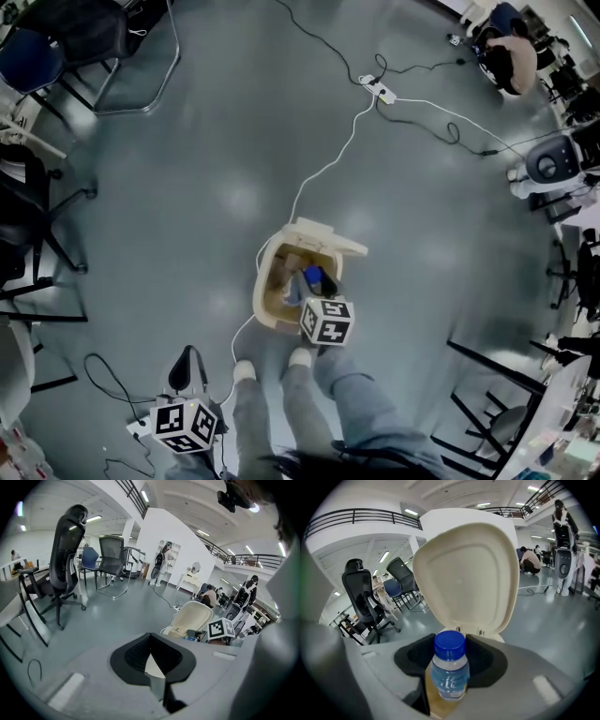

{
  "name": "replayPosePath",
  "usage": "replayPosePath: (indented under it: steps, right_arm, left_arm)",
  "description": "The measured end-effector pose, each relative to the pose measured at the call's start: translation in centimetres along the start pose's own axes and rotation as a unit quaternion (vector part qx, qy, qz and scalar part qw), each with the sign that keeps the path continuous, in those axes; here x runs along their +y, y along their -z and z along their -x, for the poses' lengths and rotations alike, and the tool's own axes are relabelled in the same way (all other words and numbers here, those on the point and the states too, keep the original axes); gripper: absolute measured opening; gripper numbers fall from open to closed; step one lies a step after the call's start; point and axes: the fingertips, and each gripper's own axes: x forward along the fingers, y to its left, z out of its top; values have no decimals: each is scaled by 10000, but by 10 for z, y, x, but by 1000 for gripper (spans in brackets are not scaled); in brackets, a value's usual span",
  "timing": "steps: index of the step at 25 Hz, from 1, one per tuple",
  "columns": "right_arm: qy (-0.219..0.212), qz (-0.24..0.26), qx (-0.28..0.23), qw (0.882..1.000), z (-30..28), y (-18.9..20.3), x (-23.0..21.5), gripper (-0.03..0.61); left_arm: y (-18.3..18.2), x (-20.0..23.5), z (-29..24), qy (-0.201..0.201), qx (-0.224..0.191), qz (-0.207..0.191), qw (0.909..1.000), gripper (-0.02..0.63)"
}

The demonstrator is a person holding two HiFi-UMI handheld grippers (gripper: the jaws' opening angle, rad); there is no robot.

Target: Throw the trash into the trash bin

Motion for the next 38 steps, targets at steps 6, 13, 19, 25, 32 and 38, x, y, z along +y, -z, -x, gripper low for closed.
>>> replayPosePath:
  steps: [6, 13, 19, 25, 32, 38]
  right_arm:
    - [-20, -104, 45, 9999, -2, 5, -2, 241]
    - [2, -114, 67, 9999, 6, 2, -9, 252]
    - [69, -264, 46, 9996, 19, 1, -13, 252]
    - [94, -385, 45, 9992, 47, -2, -13, 252]
    - [26, -299, 104, 9995, 93, -2, 0, 252]
    - [50, -492, 13, 9988, 131, -15, 11, 252]
  left_arm:
    - [6, 0, 4, -32, 63, 21, 10000, 9]
    - [5, -4, 10, -48, 27, -2, 10000, 9]
    - [-2, -10, 17, -14, -49, -35, 10000, 9]
    - [-19, -20, 31, 52, -207, -39, 9998, 9]
    - [-48, -37, 53, 231, -454, -126, 9986, 9]
    - [-72, -48, 73, 372, -600, -249, 9972, 9]
